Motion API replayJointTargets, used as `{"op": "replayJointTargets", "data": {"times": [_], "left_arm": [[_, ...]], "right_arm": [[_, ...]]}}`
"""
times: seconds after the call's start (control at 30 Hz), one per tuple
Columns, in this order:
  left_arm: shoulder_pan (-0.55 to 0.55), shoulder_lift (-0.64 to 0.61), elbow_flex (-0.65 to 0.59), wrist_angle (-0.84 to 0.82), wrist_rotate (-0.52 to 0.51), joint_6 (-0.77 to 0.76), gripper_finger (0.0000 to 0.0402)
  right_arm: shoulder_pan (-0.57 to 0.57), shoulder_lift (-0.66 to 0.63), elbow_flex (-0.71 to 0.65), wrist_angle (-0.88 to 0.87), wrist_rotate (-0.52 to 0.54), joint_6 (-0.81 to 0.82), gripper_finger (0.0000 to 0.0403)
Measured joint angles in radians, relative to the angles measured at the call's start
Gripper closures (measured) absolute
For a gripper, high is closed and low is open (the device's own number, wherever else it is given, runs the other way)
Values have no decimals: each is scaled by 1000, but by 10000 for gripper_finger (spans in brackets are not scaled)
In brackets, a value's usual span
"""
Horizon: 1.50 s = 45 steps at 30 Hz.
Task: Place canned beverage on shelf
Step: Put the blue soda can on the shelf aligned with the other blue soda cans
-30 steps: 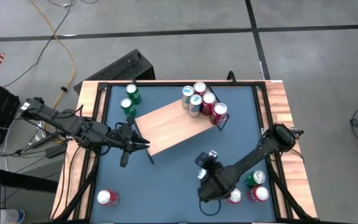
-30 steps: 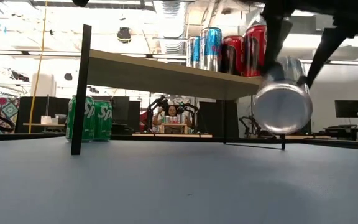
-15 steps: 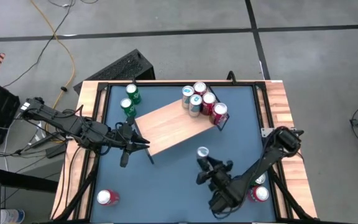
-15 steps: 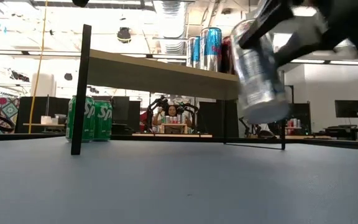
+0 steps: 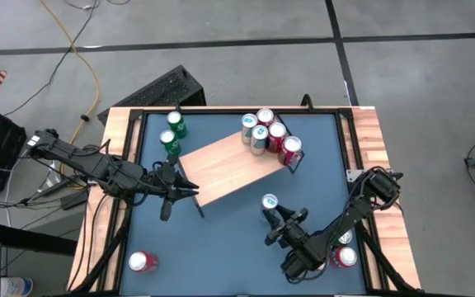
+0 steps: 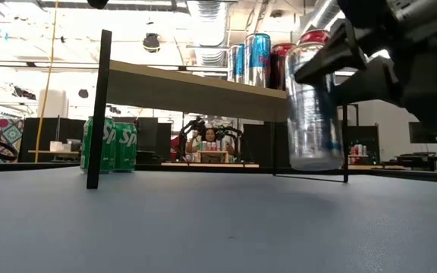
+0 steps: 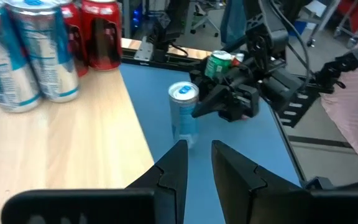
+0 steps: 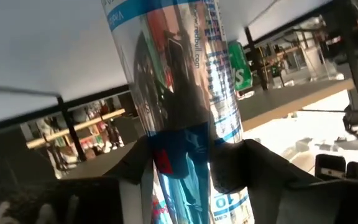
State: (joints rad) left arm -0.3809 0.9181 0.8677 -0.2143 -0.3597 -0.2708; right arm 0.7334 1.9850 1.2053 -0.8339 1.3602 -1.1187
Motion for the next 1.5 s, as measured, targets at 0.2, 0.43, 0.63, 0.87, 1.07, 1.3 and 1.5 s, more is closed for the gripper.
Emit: {"op": "replayJointTargets", "data": {"times": [0.2,0.43,0.63,0.87,1.07,1.3,1.5], "left_arm": [[0,0,0,4,-41,-2,342],[0,0,0,3,-41,-3,342],[0,0,0,3,-41,-3,342],[0,0,0,3,-40,-2,342],[0,0,0,3,-40,3,342],[0,0,0,3,-40,27,338],[0,0,0,3,-34,27,300]], "right_arm": [[-7,0,0,150,-3,0,178],[-11,0,1,190,-97,-36,145],[-16,0,0,191,-120,-50,143],[-28,0,1,189,-88,-57,143],[-30,0,1,196,-74,-34,142],[-30,0,1,229,-71,-19,142],[-36,0,21,264,-48,-5,142]]}}
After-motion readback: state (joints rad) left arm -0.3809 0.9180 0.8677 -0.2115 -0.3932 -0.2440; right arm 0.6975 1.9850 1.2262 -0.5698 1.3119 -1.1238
